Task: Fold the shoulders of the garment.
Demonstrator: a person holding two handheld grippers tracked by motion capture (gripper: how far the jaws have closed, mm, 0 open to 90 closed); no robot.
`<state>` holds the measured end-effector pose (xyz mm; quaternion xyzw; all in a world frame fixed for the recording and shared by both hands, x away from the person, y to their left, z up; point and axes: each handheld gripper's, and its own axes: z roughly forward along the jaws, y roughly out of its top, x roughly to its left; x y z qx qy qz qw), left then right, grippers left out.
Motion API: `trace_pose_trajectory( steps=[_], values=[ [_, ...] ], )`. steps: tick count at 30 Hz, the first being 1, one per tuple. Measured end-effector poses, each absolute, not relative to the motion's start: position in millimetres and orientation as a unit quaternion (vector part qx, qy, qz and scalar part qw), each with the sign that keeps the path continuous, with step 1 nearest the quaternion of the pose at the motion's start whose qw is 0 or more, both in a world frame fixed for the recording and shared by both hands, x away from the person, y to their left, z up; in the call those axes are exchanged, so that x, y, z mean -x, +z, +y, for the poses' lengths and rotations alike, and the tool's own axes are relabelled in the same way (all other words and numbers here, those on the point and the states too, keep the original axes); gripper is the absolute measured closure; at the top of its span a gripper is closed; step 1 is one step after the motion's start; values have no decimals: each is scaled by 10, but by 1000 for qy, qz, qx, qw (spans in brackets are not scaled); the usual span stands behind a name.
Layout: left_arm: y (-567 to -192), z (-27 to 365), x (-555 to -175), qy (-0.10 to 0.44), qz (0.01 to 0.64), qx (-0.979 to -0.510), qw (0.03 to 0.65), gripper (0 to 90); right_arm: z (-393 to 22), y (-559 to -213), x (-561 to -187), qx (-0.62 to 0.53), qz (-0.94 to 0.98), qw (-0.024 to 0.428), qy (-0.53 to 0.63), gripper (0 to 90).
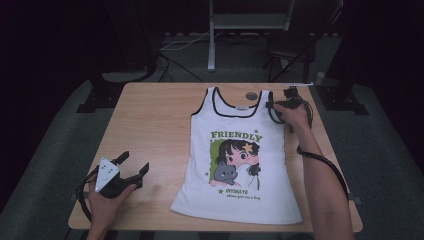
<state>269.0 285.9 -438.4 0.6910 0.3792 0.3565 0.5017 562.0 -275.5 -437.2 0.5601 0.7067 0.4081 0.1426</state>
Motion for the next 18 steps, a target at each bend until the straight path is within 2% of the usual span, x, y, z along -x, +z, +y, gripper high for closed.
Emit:
trace_pose_trajectory(
  steps=[9, 14, 18],
  values=[
    [-4384, 2855, -2687, 359, 378, -692, 500, 196, -2720, -4399, -5633, -559, 709, 138, 408, 463],
    [-4385, 2857, -2685, 359, 378, -691, 502, 196, -2682, -4413, -5613, -547, 717, 147, 406, 660],
    [-4385, 2858, -2685, 359, 378, -691, 501, 196, -2666, -4430, -5596, -542, 720, 151, 406, 786]
  ],
)
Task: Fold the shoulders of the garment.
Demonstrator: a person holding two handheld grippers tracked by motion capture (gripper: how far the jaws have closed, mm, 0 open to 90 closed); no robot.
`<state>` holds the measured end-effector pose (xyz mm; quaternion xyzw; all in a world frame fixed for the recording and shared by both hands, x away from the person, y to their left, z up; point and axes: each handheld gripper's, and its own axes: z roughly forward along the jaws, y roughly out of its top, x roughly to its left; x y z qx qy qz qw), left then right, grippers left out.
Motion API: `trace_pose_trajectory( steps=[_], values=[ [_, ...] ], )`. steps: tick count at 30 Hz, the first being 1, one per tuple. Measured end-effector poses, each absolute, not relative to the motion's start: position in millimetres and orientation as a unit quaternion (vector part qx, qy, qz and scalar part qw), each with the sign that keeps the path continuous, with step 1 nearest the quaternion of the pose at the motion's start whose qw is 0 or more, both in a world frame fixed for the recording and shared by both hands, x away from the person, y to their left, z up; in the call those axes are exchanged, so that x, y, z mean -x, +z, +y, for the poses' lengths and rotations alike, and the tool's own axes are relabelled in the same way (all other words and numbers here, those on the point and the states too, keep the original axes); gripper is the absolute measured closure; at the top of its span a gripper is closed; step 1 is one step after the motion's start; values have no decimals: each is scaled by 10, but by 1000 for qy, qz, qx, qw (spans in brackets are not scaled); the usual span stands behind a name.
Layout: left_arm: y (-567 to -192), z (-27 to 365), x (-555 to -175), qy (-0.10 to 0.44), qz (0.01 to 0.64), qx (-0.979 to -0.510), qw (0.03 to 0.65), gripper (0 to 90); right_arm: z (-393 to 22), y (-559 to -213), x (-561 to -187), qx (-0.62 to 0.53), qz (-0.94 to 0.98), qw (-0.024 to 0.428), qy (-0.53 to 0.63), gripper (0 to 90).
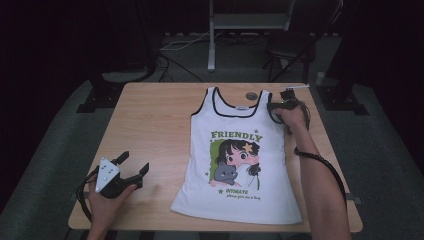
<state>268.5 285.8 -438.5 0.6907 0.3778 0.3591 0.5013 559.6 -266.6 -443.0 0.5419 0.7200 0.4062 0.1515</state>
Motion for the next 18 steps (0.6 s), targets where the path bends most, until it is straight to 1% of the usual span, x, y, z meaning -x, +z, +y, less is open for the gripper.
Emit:
trace_pose_trajectory(
  steps=[1, 2, 4, 12, 18],
  values=[
    [-4385, 2859, -2685, 359, 378, -690, 502, 196, -2657, -4433, -5591, -540, 721, 148, 408, 805],
    [-4385, 2861, -2684, 359, 379, -689, 503, 196, -2653, -4434, -5585, -536, 722, 155, 408, 828],
    [-4385, 2863, -2685, 358, 380, -689, 503, 196, -2644, -4435, -5574, -532, 719, 156, 420, 846],
    [-4385, 2855, -2683, 361, 377, -691, 501, 196, -2597, -4350, -5506, -503, 723, 156, 447, 842],
    [-4385, 2858, -2684, 359, 378, -690, 502, 196, -2519, -4258, -5352, -432, 752, 147, 475, 839]
  ],
)
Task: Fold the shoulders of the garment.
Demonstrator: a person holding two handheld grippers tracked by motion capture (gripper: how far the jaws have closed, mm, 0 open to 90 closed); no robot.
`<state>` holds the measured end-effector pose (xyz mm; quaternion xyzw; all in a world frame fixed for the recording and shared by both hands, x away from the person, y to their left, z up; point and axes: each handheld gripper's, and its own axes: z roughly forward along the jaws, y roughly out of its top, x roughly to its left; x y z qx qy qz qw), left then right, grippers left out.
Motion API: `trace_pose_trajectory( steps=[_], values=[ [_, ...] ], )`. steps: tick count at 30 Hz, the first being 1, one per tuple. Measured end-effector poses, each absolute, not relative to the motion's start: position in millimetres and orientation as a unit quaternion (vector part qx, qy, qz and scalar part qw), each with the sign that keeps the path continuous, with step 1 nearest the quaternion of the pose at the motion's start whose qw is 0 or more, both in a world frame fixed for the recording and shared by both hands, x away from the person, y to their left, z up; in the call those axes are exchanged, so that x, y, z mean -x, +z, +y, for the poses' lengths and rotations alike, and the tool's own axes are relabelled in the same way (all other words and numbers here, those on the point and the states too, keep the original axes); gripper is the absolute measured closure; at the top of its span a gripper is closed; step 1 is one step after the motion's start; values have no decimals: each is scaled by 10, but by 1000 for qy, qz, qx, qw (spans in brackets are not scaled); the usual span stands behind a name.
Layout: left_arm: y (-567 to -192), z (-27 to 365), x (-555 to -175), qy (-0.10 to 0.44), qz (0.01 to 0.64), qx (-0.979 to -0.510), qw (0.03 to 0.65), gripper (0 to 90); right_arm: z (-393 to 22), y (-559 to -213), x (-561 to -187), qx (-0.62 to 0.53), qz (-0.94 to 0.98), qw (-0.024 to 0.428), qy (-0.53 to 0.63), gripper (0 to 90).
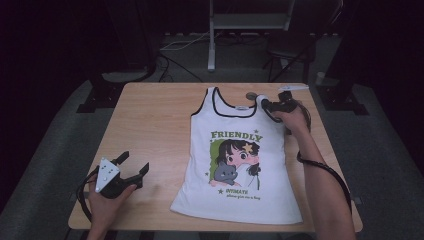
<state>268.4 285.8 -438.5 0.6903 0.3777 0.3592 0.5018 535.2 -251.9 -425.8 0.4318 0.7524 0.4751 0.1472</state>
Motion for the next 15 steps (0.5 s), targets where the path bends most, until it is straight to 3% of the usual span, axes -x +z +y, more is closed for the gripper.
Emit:
trace_pose_trajectory(
  steps=[5, 10, 15],
  values=[
    [-4385, 2842, -2682, 362, 375, -693, 498, 196, -2404, -4218, -5192, -327, 828, 97, 446, 719],
    [-4386, 2837, -2679, 361, 374, -693, 500, 196, -2483, -4152, -5189, -373, 786, 114, 479, 522],
    [-4385, 2833, -2682, 362, 373, -695, 497, 196, -2408, -4099, -5201, -403, 773, 122, 475, 454]
  ],
)
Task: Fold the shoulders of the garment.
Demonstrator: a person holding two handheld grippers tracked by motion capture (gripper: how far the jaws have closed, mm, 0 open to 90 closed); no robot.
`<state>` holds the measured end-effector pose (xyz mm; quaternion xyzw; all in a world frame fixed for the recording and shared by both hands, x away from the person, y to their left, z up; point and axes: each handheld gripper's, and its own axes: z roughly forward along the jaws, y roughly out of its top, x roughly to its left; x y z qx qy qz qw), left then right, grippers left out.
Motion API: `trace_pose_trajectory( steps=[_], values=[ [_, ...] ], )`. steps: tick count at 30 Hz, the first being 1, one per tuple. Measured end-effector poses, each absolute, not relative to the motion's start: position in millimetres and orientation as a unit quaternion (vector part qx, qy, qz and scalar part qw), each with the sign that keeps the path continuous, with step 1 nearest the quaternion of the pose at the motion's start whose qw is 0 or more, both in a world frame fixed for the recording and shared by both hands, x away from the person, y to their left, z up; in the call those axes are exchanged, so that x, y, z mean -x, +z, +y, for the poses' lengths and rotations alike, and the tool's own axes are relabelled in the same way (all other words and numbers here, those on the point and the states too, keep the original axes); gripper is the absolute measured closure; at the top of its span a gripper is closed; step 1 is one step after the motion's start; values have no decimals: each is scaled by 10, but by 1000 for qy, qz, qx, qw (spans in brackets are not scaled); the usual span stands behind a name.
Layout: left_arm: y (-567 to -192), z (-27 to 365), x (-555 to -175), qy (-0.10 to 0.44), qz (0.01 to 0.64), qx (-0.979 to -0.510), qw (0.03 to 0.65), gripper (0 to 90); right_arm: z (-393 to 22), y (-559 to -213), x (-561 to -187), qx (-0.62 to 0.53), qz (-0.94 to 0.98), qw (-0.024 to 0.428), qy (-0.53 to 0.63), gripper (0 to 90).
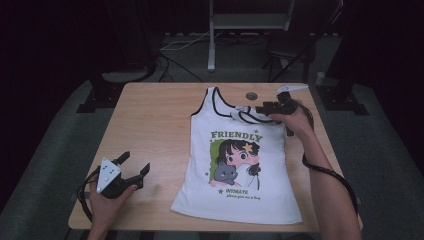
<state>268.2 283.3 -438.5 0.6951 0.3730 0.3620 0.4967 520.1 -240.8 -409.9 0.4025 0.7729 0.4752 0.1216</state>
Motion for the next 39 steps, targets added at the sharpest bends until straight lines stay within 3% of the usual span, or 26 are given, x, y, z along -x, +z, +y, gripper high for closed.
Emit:
trace_pose_trajectory(
  steps=[9, 23, 25, 29, 32, 34, 39],
  values=[
    [-4386, 2835, -2675, 363, 371, -695, 499, 196, -2010, -4168, -5080, -330, 819, 101, 458, 417],
    [-4387, 2829, -2671, 363, 368, -696, 499, 196, -1608, -4273, -4938, -280, 859, 154, 400, 380],
    [-4387, 2829, -2671, 363, 368, -696, 499, 196, -1591, -4280, -4938, -280, 860, 162, 395, 402],
    [-4386, 2831, -2670, 364, 367, -696, 498, 196, -1552, -4300, -4942, -292, 858, 176, 384, 648],
    [-4387, 2835, -2670, 364, 368, -695, 499, 196, -1559, -4294, -4934, -309, 848, 182, 391, 776],
    [-4387, 2836, -2669, 364, 368, -695, 500, 196, -1592, -4269, -4923, -316, 839, 179, 404, 823],
    [-4388, 2837, -2671, 363, 370, -692, 502, 196, -1752, -4159, -4840, -311, 823, 169, 444, 840]
  ],
)
